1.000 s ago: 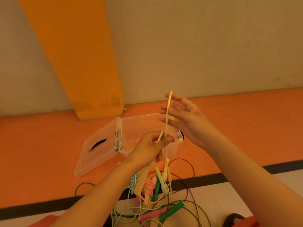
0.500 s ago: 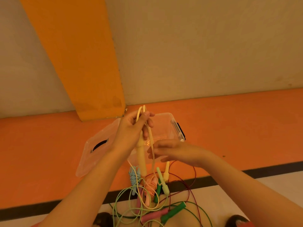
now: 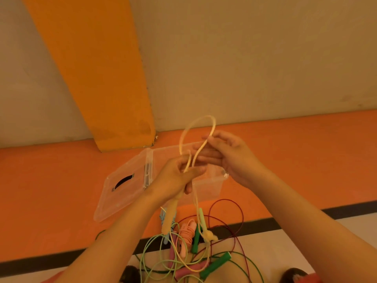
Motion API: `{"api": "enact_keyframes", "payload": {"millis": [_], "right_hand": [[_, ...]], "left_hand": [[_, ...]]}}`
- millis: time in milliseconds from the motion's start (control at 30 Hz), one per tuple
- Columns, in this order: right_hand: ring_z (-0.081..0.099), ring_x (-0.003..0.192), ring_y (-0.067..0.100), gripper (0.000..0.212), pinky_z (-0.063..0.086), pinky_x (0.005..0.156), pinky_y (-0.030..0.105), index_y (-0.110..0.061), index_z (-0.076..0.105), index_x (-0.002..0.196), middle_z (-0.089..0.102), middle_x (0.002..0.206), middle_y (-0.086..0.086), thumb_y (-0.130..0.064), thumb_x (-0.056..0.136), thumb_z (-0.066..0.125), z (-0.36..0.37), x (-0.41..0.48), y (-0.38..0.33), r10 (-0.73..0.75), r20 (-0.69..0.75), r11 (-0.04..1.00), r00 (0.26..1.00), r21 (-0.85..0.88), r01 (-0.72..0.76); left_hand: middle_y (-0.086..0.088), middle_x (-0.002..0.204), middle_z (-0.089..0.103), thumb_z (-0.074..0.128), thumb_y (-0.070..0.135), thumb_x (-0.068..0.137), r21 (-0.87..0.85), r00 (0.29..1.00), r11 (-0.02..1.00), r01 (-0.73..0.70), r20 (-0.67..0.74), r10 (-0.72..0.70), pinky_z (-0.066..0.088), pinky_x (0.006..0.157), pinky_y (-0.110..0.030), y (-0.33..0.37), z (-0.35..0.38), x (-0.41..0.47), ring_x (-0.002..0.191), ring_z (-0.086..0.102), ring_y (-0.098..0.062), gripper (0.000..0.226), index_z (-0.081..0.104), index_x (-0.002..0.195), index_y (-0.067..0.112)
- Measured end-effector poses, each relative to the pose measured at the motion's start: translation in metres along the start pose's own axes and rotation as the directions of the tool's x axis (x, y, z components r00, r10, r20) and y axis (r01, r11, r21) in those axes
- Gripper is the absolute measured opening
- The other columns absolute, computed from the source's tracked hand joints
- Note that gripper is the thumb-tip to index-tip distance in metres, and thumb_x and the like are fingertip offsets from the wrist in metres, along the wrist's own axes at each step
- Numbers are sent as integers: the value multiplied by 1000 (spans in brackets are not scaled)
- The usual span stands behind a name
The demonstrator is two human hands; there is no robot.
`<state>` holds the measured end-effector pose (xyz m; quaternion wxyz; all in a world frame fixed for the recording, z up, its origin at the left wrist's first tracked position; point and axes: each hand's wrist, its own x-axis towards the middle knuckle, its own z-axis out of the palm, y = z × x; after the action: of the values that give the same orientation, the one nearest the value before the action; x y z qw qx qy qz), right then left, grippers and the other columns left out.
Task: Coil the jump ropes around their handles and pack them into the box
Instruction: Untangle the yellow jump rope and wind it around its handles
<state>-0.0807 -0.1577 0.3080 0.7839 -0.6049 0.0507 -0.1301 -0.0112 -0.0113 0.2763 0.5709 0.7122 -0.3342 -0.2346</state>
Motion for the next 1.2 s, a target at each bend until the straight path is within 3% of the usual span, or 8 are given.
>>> {"api": "enact_keyframes", "payload": {"millis": [133, 267, 500, 733, 833, 967, 1067, 1200], "right_hand": [[72, 87, 24, 13, 59, 75, 28, -8, 55, 101, 73, 86, 10, -12, 100, 43, -6, 4, -22, -112, -114, 975, 987, 179, 131], [69, 99, 26, 19, 56, 86, 32, -5, 56, 108, 72, 98, 12, -16, 99, 43, -20, 6, -24, -125, -152, 973, 981, 173, 151], [60, 115, 13, 47, 47, 101, 38, -19, 62, 118, 66, 120, 0, -47, 81, 56, -12, -10, 14, 323, 193, 925, 926, -272, -266], [62, 94, 11, 13, 51, 91, 36, -16, 68, 101, 68, 102, 2, -12, 90, 63, -3, -21, 40, 294, 197, 851, 935, -500, -163], [67, 83, 16, 15, 55, 81, 30, -2, 64, 102, 69, 92, 13, -9, 95, 53, 2, -18, 31, 205, 155, 894, 966, -431, -120], [71, 79, 19, 17, 59, 73, 28, -11, 67, 95, 73, 86, 11, -8, 96, 50, 2, -12, 7, 28, 76, 972, 997, -233, -10], [71, 86, 24, 15, 58, 72, 26, -6, 63, 99, 73, 89, 12, -11, 96, 49, -2, -8, -6, -55, -5, 997, 998, -58, 55], [69, 97, 27, 21, 56, 77, 26, -3, 63, 105, 70, 98, 15, -17, 95, 51, -12, -6, -8, -72, -68, 997, 995, -38, 70]], "left_hand": [[-21, 89, 71, 55, 14, 96, 28, 997, 998, 60, 55, -61, 42, 43, -22, -5, 10, -1, 40, 51, -10, 19, 71, 85, 10], [-3, 81, 75, 50, 12, 98, -54, 997, 996, 74, 14, -74, 42, 42, -20, 0, 9, -1, 48, 59, -12, 22, 67, 86, 6], [-13, 58, 63, 53, 18, 96, -142, 986, 989, -34, -165, 10, 42, 44, -22, 15, -4, 3, 41, 50, -16, 24, 67, 79, 9], [-11, 68, 68, 53, 19, 95, -174, 992, 983, -63, -121, 42, 46, 44, -25, 21, -5, 0, 44, 52, -16, 22, 69, 88, 6], [-24, 62, 58, 57, 26, 91, -127, 988, 989, -79, -144, 60, 44, 46, -25, 17, -9, 0, 41, 49, -15, 21, 72, 94, 10], [-9, 67, 66, 64, 22, 85, -92, 996, 995, -22, -88, 14, 43, 47, -22, 7, -13, 4, 41, 51, -10, 22, 70, 104, 13], [-18, 88, 72, 68, 17, 85, 20, 993, 997, 74, 89, -76, 46, 47, -22, -3, -2, 2, 44, 53, -10, 15, 70, 99, 9], [-5, 78, 73, 57, 11, 95, 31, 991, 997, 68, 109, -71, 43, 46, -20, -7, 9, 1, 51, 59, -11, 14, 69, 90, 4]]}}
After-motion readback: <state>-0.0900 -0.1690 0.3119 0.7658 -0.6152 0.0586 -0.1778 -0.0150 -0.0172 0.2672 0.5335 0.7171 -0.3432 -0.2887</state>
